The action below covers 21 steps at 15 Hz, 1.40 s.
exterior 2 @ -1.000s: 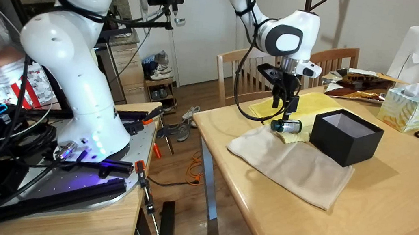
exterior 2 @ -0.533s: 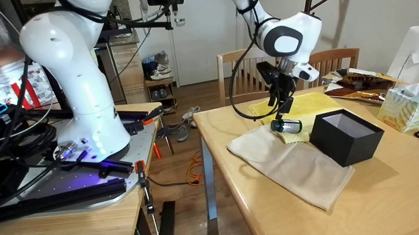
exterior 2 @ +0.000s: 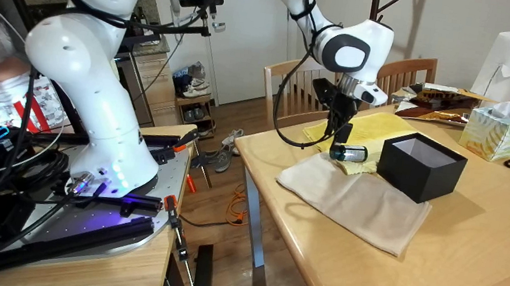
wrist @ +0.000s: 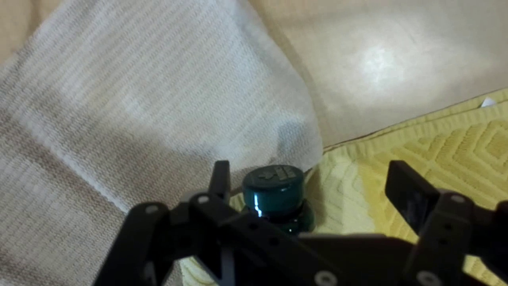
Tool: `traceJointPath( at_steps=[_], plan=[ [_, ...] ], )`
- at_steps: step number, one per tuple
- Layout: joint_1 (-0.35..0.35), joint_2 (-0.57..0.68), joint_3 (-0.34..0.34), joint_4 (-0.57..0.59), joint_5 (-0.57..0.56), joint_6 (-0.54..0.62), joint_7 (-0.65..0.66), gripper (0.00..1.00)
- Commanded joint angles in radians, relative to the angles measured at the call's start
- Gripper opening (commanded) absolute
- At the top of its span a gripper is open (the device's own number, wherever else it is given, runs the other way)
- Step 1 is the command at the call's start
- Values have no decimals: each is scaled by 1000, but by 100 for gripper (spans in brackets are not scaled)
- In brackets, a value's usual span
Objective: Pick the bottle and stand it upright
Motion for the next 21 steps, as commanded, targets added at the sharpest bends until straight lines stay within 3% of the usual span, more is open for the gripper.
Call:
traceJointPath(
  at_steps=[1,7,12,17,21],
  plan=[
    [5,-9,-3,21,-16,-52,32,100],
    [-1,0,-4,25,-7,-41,35,100],
    [-32,35,16,36,-1,-6,-55,100],
    [-10,21,3,21,-8,-18,-8,100],
    [9,58,-20,32,-61,54,-9,100]
  ],
)
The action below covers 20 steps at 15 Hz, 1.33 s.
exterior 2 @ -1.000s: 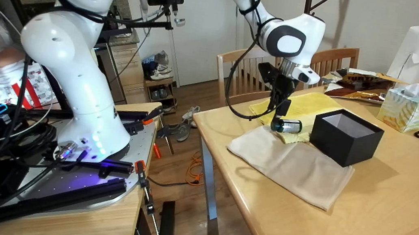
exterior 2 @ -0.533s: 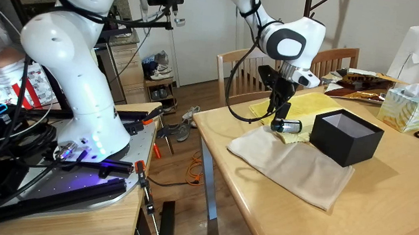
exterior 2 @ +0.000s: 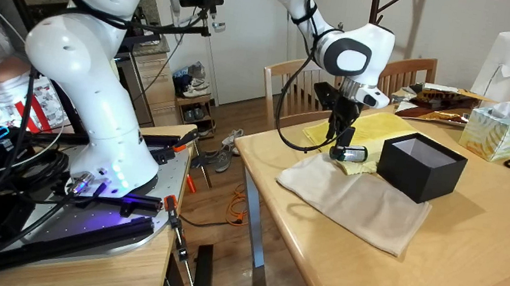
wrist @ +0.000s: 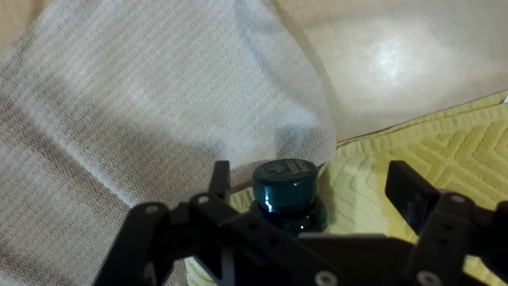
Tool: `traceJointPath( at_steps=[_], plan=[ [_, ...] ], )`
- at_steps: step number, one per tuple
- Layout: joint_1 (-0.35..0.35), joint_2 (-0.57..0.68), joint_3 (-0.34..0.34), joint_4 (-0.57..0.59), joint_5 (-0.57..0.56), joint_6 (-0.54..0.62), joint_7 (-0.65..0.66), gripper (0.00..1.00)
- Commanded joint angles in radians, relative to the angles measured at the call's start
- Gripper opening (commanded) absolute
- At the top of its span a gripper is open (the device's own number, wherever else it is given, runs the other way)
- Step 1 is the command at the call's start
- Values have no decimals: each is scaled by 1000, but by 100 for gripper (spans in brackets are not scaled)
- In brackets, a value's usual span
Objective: Pick the bottle and stand it upright
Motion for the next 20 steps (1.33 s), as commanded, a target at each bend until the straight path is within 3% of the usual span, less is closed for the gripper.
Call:
traceJointPath(
  at_steps=[1,6,7,9,17,18,20],
  plan=[
    [14,39,-18,10,-59,64,9,100],
    [3,79,-15,8,-71,125,0,98],
    [6,85,-17,11,-74,127,1,74],
    [5,91,-16,9,-71,138,-1,69],
    [-1,92,-2,16,-58,138,-6,16],
    [3,91,-6,16,-62,135,1,61],
    [-2,92,-2,19,-56,127,-6,59]
  ],
)
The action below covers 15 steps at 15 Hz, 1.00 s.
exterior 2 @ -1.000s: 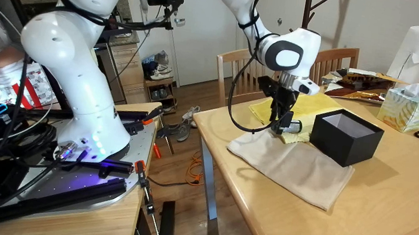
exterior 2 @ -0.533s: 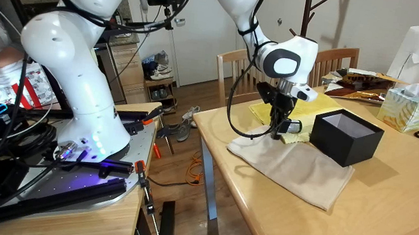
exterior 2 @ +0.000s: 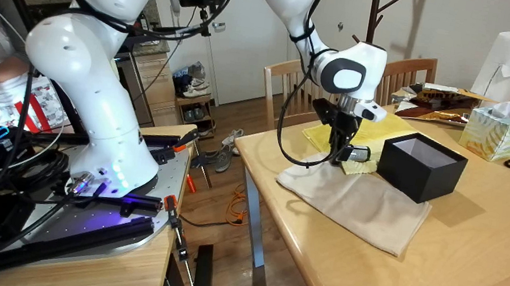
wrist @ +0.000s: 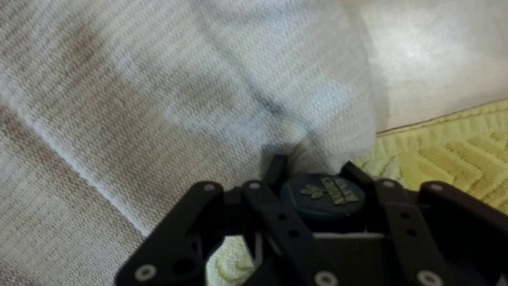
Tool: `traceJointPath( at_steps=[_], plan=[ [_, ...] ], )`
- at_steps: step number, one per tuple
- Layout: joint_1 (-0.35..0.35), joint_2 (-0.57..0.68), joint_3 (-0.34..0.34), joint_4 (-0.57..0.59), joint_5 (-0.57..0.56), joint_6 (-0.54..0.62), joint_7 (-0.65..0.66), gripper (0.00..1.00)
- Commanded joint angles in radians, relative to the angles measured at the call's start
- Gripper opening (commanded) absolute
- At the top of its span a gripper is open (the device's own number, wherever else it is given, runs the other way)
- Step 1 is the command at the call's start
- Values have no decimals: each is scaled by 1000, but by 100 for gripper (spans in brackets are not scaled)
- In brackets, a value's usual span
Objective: Pick the bottle and stand it upright
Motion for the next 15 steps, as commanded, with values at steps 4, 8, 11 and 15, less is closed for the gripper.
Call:
traceJointPath(
  at_steps=[4,8,11,15],
  plan=[
    [-9,6,2,10,0,2,-5,83],
    [-11,-1,6,6,1,2,-12,100],
    [-17,-11,13,2,4,7,-26,100],
    [-31,-24,30,-5,16,18,-48,100]
  ],
)
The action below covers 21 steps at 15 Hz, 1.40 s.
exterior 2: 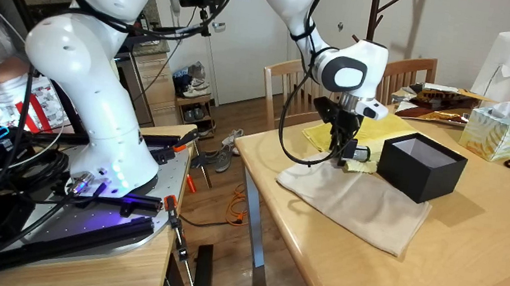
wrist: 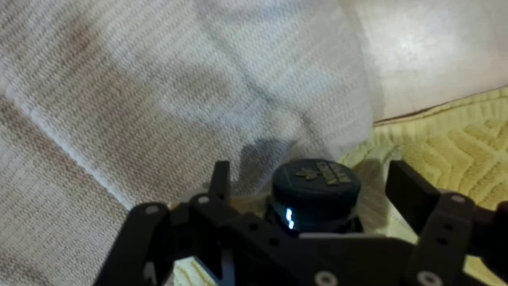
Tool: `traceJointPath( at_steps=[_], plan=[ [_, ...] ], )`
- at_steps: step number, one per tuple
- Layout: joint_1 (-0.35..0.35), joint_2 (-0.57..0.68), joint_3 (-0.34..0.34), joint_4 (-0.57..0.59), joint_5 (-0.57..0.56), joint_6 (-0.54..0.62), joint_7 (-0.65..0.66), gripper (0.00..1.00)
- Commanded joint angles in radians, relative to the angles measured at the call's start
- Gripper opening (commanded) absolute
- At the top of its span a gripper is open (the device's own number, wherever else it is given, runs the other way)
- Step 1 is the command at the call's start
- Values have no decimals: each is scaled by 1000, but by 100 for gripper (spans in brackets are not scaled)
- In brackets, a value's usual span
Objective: Pick the bottle and stand it upright
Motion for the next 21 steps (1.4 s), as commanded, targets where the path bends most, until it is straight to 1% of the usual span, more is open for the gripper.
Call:
traceJointPath(
  at_steps=[1,2,3,4,5,7,10,14,15,17,18,19,20,21],
  plan=[
    [-28,-20,25,-11,17,17,-46,100],
    [-31,-18,27,-9,19,14,-51,75],
    [-29,-19,25,-10,15,9,-51,72],
    [-33,-21,27,-13,18,6,-55,67],
    [-33,-26,25,-18,18,8,-53,58],
    [-34,-31,23,-22,18,5,-48,47],
    [-37,-32,24,-21,18,-2,-49,27],
    [-35,-41,24,-26,18,-16,-46,5],
    [-32,-44,21,-27,14,-24,-42,0],
    [-28,-55,15,-32,11,-37,-32,0],
    [-26,-58,14,-31,9,-44,-31,3],
    [-25,-58,12,-28,8,-51,-28,35],
    [-24,-60,13,-26,10,-52,-24,34],
    [-22,-61,11,-23,7,-57,-22,36]
  ],
)
